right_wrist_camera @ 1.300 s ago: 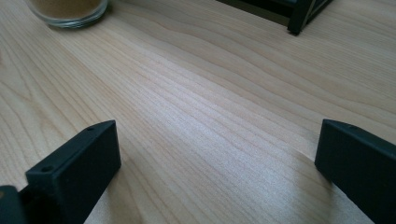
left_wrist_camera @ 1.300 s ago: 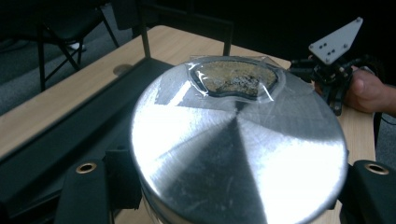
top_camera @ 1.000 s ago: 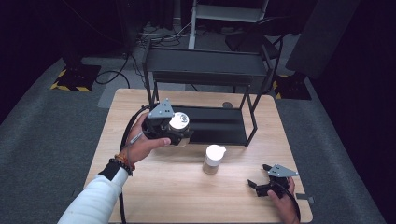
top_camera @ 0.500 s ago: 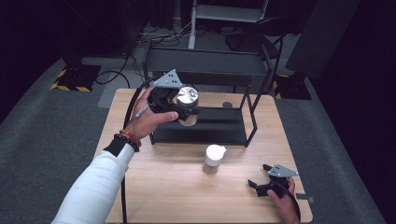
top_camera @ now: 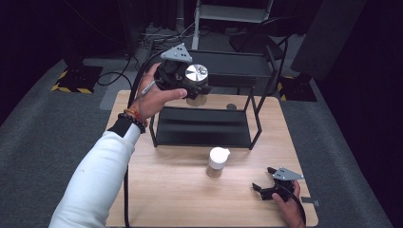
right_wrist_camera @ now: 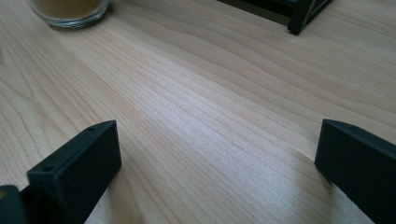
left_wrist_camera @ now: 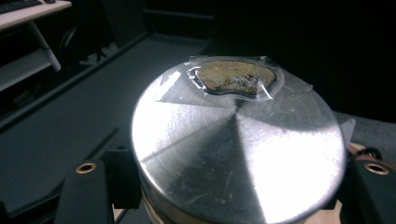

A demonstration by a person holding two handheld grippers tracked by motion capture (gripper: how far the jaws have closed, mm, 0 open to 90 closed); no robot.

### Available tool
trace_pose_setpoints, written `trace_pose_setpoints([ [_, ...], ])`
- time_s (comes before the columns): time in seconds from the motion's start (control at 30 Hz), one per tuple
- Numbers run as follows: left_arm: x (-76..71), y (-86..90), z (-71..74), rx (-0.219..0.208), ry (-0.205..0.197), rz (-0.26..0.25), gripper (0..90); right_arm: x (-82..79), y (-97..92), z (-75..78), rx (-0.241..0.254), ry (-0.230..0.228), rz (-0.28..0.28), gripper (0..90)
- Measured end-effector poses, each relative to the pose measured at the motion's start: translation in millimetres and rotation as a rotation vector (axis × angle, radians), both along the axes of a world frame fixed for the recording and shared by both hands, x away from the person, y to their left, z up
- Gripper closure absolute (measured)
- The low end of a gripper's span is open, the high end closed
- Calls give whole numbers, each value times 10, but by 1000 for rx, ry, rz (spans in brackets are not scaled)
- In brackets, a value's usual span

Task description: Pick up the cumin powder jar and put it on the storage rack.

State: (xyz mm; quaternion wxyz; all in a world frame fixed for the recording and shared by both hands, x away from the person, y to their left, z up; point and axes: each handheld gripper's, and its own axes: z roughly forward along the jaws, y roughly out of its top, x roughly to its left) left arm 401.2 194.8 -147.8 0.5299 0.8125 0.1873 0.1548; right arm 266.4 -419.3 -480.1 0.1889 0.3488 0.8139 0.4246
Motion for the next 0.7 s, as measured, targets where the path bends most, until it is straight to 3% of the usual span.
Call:
trace_pose_setpoints([
  [0.13, 90, -3, 78, -22, 0, 3, 312, 0, 0, 0, 0, 0, 0, 0],
  [0.23, 148, -51, 160, -5, -6, 7, 312, -1, 0, 0, -1, 0, 1, 0],
  [0.7, 486, -136, 253, -13, -3, 59, 312, -1, -3, 2, -2, 0, 6, 0],
])
